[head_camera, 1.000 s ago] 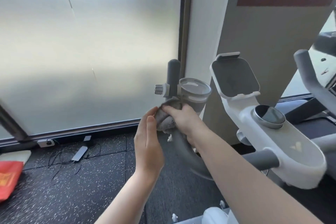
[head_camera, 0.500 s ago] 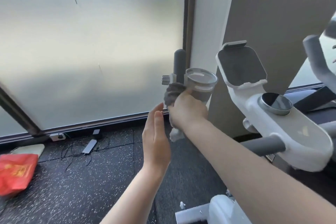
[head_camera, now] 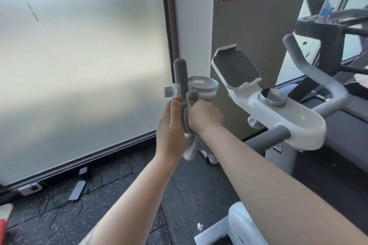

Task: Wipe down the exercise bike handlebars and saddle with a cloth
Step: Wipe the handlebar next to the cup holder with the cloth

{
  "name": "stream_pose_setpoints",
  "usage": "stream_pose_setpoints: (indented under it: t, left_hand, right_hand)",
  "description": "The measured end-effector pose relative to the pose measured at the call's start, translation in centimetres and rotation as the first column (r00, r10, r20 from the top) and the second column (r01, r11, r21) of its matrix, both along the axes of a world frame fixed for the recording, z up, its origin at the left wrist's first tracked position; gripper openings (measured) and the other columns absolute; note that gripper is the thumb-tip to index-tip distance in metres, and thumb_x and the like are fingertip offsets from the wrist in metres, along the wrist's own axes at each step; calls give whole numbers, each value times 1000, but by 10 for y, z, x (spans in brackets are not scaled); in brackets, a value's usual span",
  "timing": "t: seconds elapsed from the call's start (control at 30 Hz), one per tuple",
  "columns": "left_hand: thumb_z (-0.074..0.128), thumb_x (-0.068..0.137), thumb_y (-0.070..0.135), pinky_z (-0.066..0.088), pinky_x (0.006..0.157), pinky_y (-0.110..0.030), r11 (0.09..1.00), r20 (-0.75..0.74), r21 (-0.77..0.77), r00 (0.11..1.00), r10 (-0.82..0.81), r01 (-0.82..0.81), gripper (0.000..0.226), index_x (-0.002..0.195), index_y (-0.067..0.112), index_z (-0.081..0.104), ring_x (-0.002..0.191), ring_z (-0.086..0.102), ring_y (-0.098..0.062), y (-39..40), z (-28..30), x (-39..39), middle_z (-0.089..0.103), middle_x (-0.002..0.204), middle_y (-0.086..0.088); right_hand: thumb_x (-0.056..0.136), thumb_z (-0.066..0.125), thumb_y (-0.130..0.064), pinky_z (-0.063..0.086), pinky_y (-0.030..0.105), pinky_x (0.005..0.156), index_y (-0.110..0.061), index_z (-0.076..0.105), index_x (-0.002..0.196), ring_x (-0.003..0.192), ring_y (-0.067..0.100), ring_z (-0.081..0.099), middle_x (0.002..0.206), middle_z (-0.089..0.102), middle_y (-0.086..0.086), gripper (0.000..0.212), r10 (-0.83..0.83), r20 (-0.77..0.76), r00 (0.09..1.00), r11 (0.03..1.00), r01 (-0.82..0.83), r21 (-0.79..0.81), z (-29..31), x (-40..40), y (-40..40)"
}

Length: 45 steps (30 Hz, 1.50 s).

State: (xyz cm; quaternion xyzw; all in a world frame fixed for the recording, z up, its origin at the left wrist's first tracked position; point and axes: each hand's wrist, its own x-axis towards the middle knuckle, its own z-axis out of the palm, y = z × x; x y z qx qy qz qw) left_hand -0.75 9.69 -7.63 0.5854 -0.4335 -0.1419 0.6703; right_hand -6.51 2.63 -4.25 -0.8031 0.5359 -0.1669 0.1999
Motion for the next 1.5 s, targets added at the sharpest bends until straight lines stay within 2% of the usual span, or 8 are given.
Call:
stream_pose_setpoints:
  t: [0.2, 0.43, 0.57, 0.77, 0.93, 1.13, 1.37, 1.5]
  left_hand:
    - [28, 95, 47, 39, 100, -17, 1000, -50, -1, 999, -10, 10, 48, 121, 26, 62, 118, 51, 8, 7, -29, -6, 61, 123, 17]
    - [27, 95, 45, 29, 114, -43, 1000, 71, -7, 997, -25, 26, 51, 116, 22, 68, 139, 34, -9, -3, -36, -20, 53, 136, 15]
    - [24, 95, 47, 16, 119, -40, 996, 282, 94, 959, -34, 8, 53, 116, 27, 68, 147, 11, -10, -1, -38, -33, 45, 146, 12]
    - [41, 91, 28, 11, 119, -47, 995, 622, 79, 783, -6, -55, 32, 102, 30, 71, 141, 30, -20, -2, -50, -63, 56, 136, 10]
    - [42, 91, 27, 15, 116, -48, 992, 661, 75, 750, 30, -106, 31, 91, 28, 73, 127, 44, -21, -5, -48, -65, 68, 108, 16]
    - [42, 90, 23, 7, 119, -42, 984, 674, 134, 739, -5, -116, 31, 92, 29, 72, 131, 41, -20, 0, -45, -68, 66, 112, 16]
    - [34, 94, 24, 30, 97, -31, 836, 770, 532, 487, -413, -132, 25, 76, 20, 50, 101, 56, -21, -27, 2, -88, 62, 89, 5]
    - [33, 96, 32, 40, 87, -34, 738, 629, 675, 516, -582, 9, 34, 114, 22, 59, 110, 57, -28, -61, 12, -102, 65, 115, -1]
  right_hand:
    - [98, 43, -26, 42, 35, 60, -4, 21, 142, 100, 29, 65, 120, 57, 9, 54, -11, -446, 895, 890, -195, -412, -34, -41, 53]
    - [89, 46, -31, 43, 30, 59, -11, 58, 121, 75, 20, 67, 96, 70, 1, 40, 38, -156, 987, 810, -122, -574, -56, -57, 47]
    - [95, 49, -42, 45, 37, 95, -11, 68, 116, 104, 21, 60, 110, 67, 3, 42, 370, 0, 929, 729, -291, -619, -79, -148, 10]
    - [94, 46, -42, 18, 39, 116, -12, 58, 127, 137, 18, 31, 138, 49, 2, 46, -163, 365, 917, 831, 327, -450, -88, -137, 19]
    - [96, 39, -45, 13, 34, 117, -21, 59, 122, 131, 16, 41, 129, 59, -2, 40, 152, 111, 982, 828, -65, -556, -85, -158, 14]
    - [96, 46, -31, 16, 41, 114, -13, 62, 119, 132, 12, 31, 129, 55, 1, 34, -142, 375, 916, 837, 313, -449, -86, -135, 16]
    - [86, 43, -30, 50, 41, 72, -9, 63, 77, 75, 31, 60, 76, 62, 11, 31, 270, -237, 933, 831, -350, -432, -39, -174, -41]
    - [79, 37, -30, 45, 39, 68, -10, 61, 78, 80, 33, 57, 76, 60, 7, 31, -15, -192, 981, 732, -120, -671, 9, -189, -70]
